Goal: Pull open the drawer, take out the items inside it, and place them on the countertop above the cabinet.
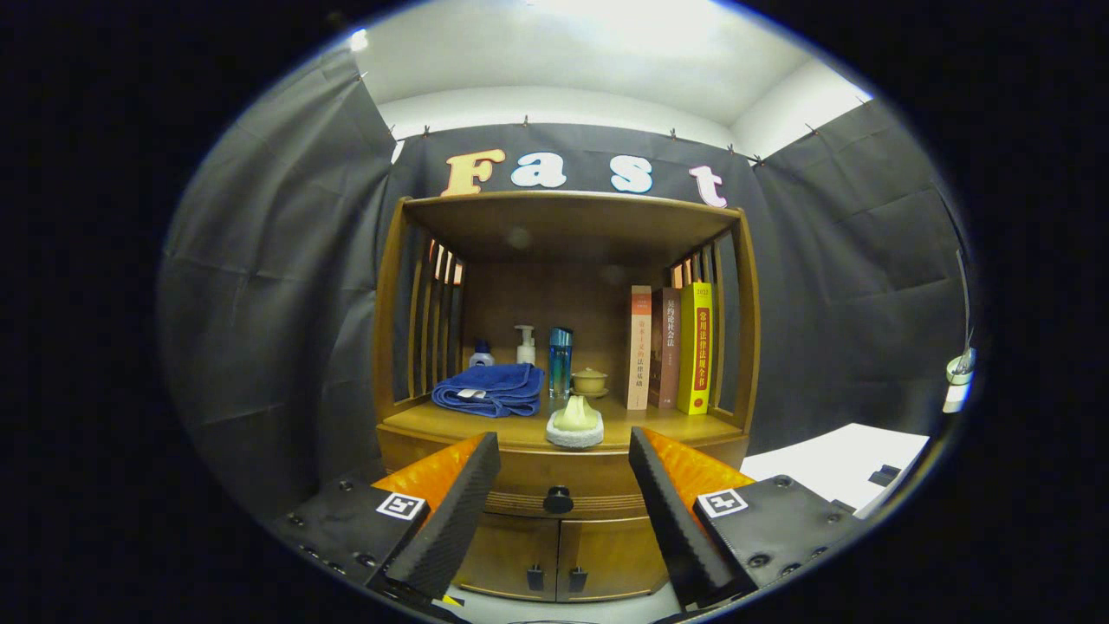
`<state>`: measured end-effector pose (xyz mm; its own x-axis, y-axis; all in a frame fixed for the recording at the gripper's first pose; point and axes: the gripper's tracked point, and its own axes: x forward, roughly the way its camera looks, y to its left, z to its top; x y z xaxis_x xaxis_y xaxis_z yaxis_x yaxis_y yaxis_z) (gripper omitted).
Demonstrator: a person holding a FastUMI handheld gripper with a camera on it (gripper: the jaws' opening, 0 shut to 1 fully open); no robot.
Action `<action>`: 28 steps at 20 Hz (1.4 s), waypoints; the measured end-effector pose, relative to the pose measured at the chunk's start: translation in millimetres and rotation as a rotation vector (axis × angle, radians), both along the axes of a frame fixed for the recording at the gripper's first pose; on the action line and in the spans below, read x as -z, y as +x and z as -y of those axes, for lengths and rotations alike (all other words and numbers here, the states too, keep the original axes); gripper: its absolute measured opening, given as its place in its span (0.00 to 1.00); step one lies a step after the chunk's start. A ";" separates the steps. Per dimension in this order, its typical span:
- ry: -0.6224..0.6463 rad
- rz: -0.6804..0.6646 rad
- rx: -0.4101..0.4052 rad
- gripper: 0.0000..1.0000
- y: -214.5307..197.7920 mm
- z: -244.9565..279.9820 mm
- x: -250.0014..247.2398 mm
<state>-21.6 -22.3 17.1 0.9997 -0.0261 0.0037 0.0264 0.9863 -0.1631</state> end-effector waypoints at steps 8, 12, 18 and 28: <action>0.044 0.057 0.015 0.98 -40.2 -2.0 -1.1; 0.021 0.045 0.000 0.98 -40.7 -6.0 7.8; 0.040 0.036 -0.018 0.98 -44.7 -8.0 11.7; 0.086 0.009 -0.005 0.98 -42.0 2.5 22.6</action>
<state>-63.5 -24.8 -5.5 0.9997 -0.0219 0.0101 0.0227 0.9967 -0.0780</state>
